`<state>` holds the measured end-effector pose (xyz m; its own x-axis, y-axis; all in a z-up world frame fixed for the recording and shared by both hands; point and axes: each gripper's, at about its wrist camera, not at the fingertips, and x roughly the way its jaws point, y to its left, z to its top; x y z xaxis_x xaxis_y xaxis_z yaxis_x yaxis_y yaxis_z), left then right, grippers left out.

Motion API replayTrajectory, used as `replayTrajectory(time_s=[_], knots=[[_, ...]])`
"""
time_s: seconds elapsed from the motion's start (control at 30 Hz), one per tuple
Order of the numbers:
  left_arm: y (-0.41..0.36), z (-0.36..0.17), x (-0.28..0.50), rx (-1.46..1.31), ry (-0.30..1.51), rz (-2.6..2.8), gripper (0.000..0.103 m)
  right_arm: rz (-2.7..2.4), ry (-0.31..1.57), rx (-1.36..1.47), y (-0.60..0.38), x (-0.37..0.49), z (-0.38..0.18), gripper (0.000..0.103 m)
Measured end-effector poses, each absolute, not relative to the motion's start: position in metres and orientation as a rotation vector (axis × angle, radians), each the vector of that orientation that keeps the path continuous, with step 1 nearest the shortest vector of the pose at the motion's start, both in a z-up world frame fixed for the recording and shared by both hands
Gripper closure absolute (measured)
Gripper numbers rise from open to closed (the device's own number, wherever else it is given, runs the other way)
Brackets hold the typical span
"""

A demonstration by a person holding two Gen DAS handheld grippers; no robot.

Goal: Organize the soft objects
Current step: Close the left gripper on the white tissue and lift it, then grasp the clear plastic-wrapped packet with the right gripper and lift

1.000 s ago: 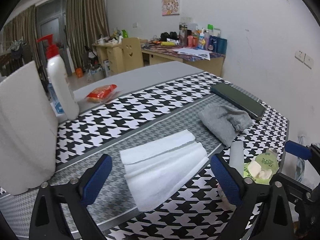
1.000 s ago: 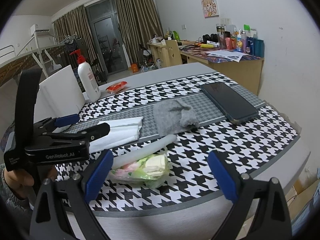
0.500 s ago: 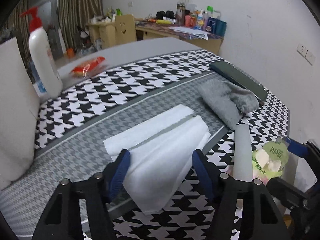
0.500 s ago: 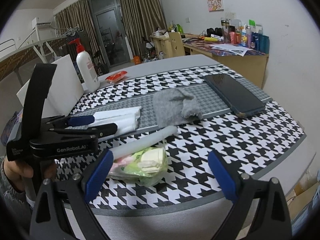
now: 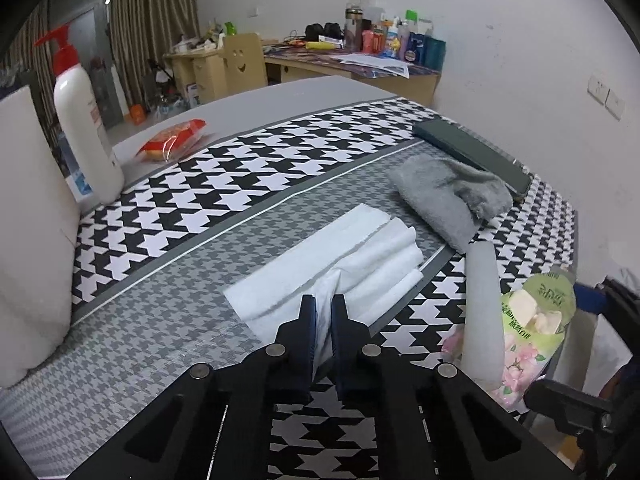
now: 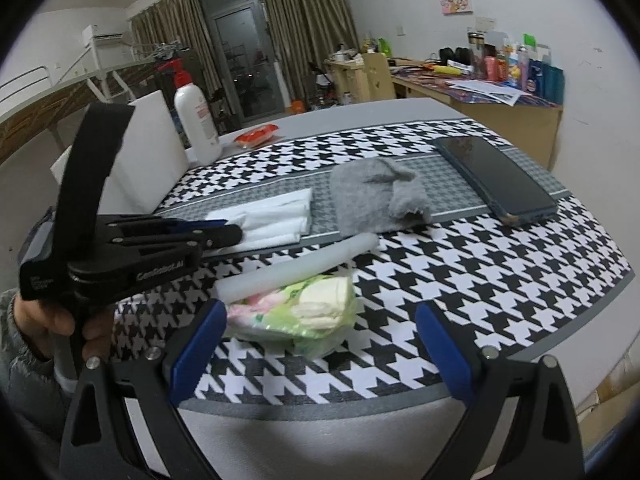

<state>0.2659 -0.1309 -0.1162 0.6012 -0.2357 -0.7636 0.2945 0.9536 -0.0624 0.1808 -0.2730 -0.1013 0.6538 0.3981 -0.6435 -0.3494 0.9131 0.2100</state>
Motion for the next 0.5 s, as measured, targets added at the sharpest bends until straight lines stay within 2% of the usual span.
replayTrajectory(time_s=[0.27,0.5], knots=[[-0.122,-0.109,0.255,-0.004,0.838,-0.344,0.097,0.486,0.729,0.047,-0.268,0.179,-0.101,0.005],[-0.118,-0.100,0.247,-0.025,0.802,-0.346,0.097,0.536,0.690,-0.092,-0.265,0.185,-0.101,0.005]])
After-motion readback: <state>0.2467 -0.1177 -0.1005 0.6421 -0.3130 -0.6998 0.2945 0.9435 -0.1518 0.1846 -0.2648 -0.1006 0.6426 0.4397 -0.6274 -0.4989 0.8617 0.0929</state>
